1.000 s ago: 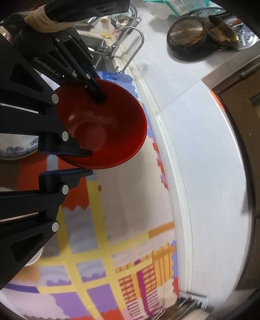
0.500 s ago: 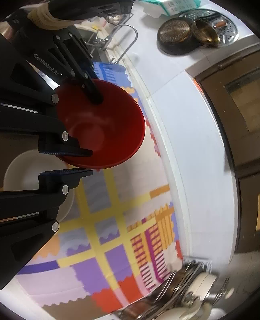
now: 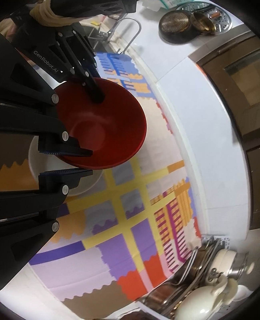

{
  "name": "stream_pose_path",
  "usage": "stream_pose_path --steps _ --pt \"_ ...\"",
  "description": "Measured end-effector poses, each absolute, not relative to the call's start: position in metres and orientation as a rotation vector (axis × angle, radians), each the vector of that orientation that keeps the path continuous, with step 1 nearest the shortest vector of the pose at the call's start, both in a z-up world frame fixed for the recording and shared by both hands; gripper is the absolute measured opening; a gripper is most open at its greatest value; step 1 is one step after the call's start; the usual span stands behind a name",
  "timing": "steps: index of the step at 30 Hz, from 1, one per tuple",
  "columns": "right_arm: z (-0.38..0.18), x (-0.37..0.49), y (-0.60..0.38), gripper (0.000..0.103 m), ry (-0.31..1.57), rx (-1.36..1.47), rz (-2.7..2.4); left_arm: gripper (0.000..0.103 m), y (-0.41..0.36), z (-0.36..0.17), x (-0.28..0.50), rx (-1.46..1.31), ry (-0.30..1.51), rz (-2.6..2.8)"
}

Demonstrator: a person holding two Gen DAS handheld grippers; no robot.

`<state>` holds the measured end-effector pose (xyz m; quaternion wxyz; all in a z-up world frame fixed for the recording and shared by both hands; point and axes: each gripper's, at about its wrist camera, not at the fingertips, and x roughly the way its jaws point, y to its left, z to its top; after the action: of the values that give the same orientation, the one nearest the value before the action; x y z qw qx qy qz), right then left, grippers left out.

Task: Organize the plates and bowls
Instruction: 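Lower the red bowl into the white bowl and open both tools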

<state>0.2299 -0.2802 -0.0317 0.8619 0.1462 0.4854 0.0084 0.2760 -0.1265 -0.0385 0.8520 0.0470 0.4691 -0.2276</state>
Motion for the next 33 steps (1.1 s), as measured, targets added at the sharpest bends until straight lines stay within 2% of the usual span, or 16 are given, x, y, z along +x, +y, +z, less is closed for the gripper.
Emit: stream_pose_path --steps 28,31,33 --pt "-0.087 0.218 -0.296 0.014 1.135 0.299 0.031 0.019 -0.155 -0.088 0.264 0.189 1.095 -0.465" --pt "-0.088 0.218 -0.296 0.014 1.134 0.286 0.029 0.027 -0.156 -0.087 0.262 0.197 1.083 -0.479" --pt "-0.088 0.217 -0.296 0.014 1.130 0.281 0.032 0.037 -0.157 -0.086 0.261 0.196 1.080 -0.500"
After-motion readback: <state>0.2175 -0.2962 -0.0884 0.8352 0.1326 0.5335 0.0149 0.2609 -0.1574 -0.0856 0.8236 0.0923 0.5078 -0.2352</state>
